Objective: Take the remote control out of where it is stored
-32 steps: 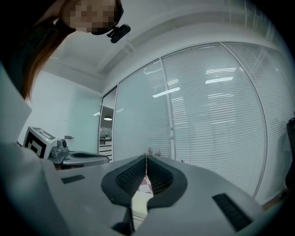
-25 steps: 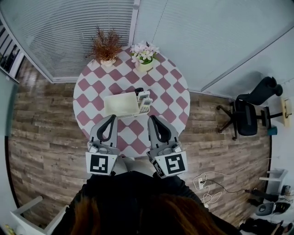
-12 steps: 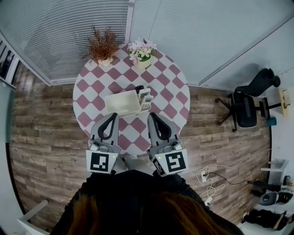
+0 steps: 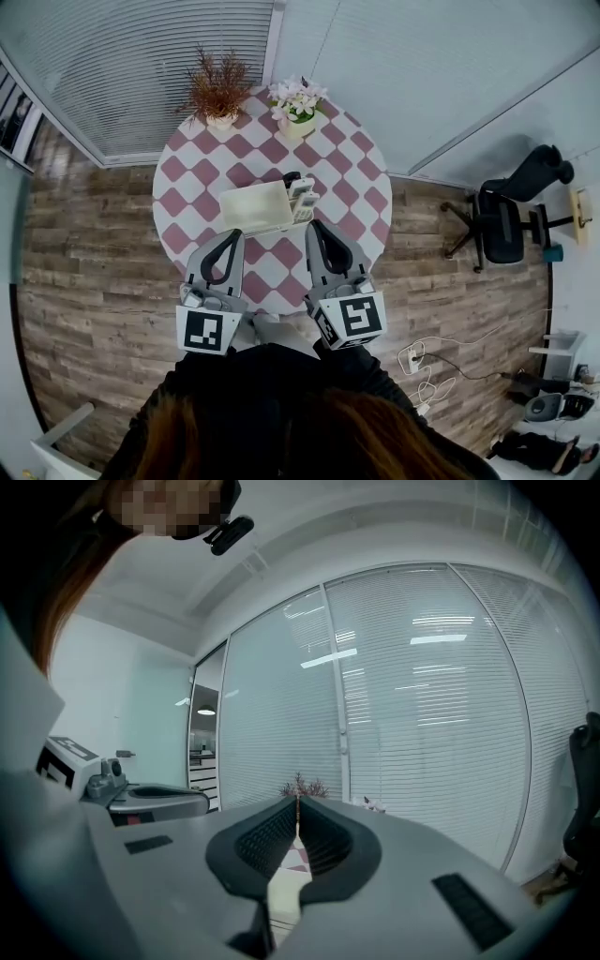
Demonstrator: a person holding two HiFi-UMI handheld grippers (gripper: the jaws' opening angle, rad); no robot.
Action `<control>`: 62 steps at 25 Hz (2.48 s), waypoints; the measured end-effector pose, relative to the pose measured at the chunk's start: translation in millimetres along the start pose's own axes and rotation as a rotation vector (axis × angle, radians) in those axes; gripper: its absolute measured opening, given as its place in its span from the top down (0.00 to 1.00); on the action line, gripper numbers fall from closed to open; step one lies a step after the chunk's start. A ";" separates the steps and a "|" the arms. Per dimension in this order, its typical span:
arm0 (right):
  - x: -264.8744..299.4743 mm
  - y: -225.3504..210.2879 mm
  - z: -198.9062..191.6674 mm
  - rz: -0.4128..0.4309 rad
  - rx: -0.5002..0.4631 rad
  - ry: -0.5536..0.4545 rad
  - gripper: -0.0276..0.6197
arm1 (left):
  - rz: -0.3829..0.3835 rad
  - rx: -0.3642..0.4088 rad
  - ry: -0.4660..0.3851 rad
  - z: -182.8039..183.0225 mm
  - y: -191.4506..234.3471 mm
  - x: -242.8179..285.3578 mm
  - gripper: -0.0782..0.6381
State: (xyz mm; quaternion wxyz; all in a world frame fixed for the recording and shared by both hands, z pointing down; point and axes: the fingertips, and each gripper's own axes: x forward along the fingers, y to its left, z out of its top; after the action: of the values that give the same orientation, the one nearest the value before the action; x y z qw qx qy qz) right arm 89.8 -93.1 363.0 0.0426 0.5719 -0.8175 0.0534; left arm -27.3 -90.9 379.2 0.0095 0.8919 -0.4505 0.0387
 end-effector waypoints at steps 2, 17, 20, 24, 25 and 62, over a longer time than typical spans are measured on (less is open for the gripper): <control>3.9 -1.6 -5.4 -0.001 0.002 0.022 0.93 | 0.003 0.003 -0.003 0.9 1.2 -1.4 0.88; 36.6 -32.6 -64.3 -0.060 0.041 0.139 0.93 | 0.014 0.012 -0.014 2.3 2.1 -7.9 0.88; 41.3 -41.1 -80.9 -0.075 0.040 0.173 0.93 | 0.017 0.012 -0.011 2.6 1.1 -8.5 0.88; 49.7 -51.1 -105.8 -0.091 0.038 0.219 0.93 | 0.024 0.027 -0.014 3.8 2.1 -11.7 0.88; 51.5 -53.6 -111.8 -0.096 0.034 0.230 0.93 | 0.025 0.030 -0.018 4.2 2.2 -12.7 0.88; 103.4 -99.5 -213.6 -0.206 0.129 0.392 0.78 | 0.104 0.052 0.014 0.0 20.0 -28.5 0.88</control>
State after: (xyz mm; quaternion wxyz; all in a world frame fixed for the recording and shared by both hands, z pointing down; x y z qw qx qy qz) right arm 149.8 -194.1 592.0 0.1693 0.6324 -0.7259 0.2110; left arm -60.2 -79.9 376.6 -0.0128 0.8669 -0.4950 0.0570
